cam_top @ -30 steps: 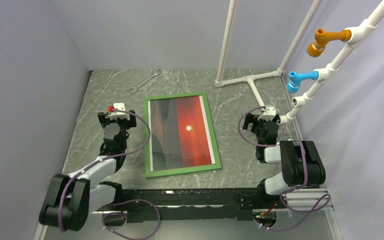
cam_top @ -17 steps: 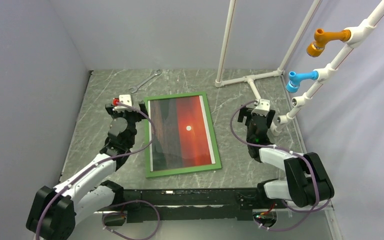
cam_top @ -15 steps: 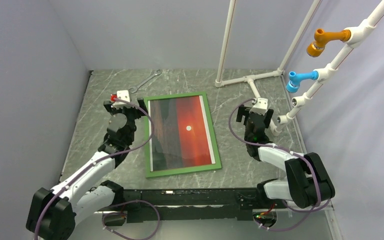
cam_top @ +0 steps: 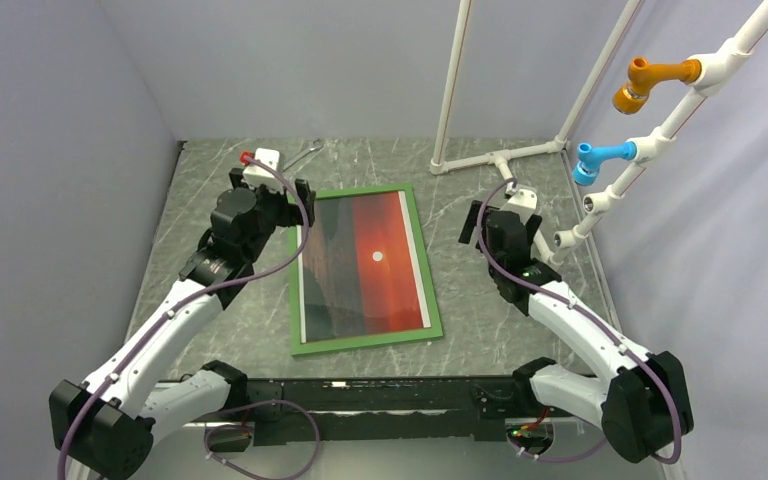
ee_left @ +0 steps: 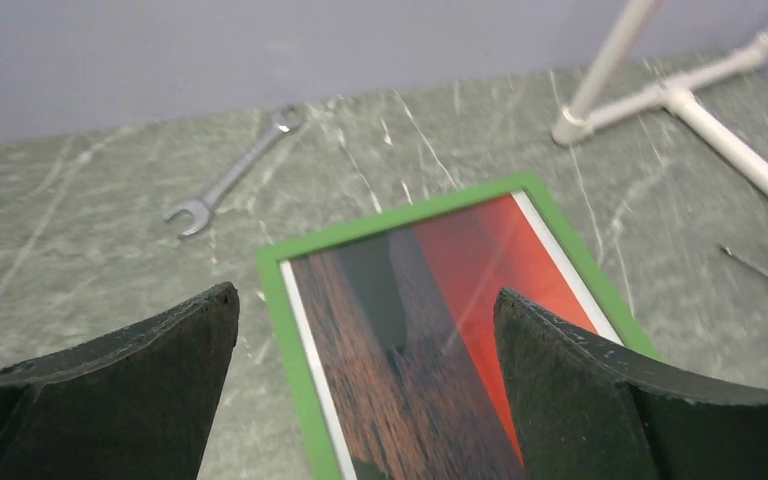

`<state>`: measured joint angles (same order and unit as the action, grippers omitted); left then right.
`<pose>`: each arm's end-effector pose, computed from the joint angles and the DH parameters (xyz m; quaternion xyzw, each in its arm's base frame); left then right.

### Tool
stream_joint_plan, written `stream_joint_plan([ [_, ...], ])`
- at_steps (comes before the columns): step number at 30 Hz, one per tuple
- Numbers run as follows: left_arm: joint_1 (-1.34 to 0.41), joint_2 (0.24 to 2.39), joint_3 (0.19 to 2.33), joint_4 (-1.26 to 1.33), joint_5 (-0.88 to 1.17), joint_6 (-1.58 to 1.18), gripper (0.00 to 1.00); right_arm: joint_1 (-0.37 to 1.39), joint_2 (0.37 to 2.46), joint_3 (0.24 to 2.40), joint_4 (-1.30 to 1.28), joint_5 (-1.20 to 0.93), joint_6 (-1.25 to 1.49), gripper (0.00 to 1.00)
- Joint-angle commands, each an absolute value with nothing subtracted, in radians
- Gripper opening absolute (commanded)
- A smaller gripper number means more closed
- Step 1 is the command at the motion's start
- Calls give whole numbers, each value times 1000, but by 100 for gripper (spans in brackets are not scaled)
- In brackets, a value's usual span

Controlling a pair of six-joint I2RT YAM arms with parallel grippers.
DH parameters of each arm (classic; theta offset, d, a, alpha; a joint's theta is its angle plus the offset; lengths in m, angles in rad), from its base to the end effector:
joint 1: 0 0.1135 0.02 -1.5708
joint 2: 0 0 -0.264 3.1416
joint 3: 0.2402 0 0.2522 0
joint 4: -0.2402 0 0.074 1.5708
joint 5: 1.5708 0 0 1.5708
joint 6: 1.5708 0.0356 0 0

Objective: Take the photo out of the frame

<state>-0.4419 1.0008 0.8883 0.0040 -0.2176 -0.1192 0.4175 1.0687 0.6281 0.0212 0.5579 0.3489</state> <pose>0.2164 -0.0939 0.3561 0.0473 0.7420 -0.1061 0.6602 0.2227 0.0782 0.2523 0.1222 0.8111 -0.0185 0.5718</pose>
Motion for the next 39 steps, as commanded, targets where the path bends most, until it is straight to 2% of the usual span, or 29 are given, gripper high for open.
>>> stream_joint_plan([
  [1, -445, 963, 863, -11, -48, -110, 99, 413, 1084, 698, -223, 406, 437, 100],
  [10, -449, 907, 839, 15, -9, -47, 99, 414, 1143, 680, -215, 185, 519, 100],
  [17, -453, 944, 886, -44, 26, -38, 99, 416, 1246, 663, -79, -64, 482, 99],
  [20, -452, 956, 893, -50, 49, -34, 99, 415, 1269, 642, -30, -92, 484, 94],
  [26, -453, 985, 917, -73, 114, -29, 99, 416, 1352, 610, 69, -187, 484, 76],
  [36, -459, 1003, 923, -78, 158, -19, 99, 414, 1438, 589, 155, -234, 506, 58],
  [39, -462, 1013, 924, -79, 174, -15, 99, 414, 1467, 595, 170, -263, 499, 47],
])
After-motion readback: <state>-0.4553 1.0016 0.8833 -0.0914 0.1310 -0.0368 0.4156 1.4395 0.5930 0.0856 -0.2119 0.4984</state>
